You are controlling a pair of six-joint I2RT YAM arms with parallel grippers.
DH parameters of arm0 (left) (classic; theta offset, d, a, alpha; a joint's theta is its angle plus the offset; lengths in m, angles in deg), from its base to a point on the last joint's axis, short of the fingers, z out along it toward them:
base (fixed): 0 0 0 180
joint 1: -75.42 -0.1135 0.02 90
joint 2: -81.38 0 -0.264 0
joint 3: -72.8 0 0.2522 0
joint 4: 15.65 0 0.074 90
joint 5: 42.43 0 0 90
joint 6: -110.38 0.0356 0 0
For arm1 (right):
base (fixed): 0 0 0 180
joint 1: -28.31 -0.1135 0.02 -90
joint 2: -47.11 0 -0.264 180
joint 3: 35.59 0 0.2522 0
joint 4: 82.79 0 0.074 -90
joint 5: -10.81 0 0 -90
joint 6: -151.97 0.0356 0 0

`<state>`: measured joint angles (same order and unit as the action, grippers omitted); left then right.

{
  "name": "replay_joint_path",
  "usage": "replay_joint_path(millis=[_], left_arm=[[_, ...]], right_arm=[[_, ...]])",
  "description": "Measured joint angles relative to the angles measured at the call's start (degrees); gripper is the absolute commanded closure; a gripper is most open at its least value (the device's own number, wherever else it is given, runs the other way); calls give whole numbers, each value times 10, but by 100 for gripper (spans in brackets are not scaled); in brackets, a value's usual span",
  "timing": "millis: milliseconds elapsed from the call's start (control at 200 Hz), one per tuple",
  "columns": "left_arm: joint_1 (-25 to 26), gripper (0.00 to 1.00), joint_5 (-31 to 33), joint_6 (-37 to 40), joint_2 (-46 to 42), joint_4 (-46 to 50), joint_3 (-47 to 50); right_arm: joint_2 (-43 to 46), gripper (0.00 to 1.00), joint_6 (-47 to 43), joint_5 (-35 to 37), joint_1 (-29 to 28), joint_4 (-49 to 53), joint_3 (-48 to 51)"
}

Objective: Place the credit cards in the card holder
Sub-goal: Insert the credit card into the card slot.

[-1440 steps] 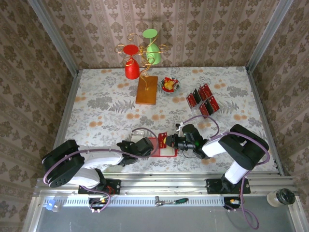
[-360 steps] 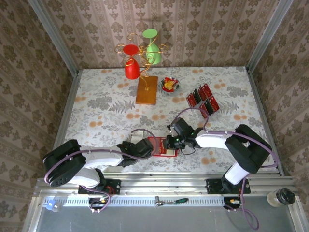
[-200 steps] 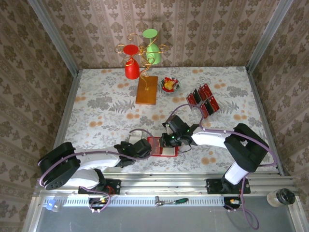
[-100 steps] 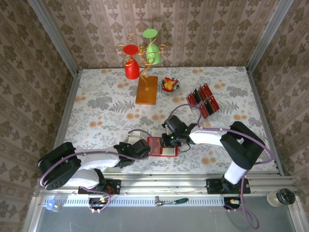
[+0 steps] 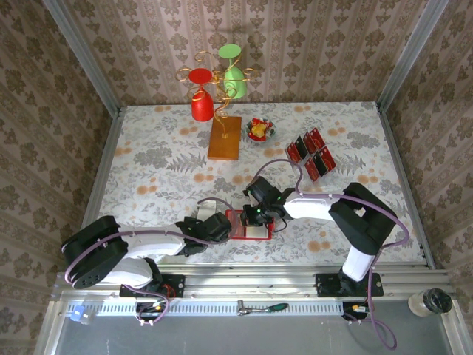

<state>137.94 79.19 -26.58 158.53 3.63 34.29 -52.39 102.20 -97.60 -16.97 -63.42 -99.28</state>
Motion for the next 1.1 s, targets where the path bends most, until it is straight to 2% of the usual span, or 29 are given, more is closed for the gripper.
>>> replay_joint_path(millis=[290, 550, 1100], left_arm=[[0, 0, 0, 0, -1, 0, 0], [-4, 0, -1, 0, -8, 8, 0], [-4, 0, -1, 0, -8, 4, 3]], right_arm=[[0, 97, 0, 0, 0, 3, -7], [49, 98, -14, 24, 0, 36, -7], [11, 100, -17, 30, 0, 39, -7]])
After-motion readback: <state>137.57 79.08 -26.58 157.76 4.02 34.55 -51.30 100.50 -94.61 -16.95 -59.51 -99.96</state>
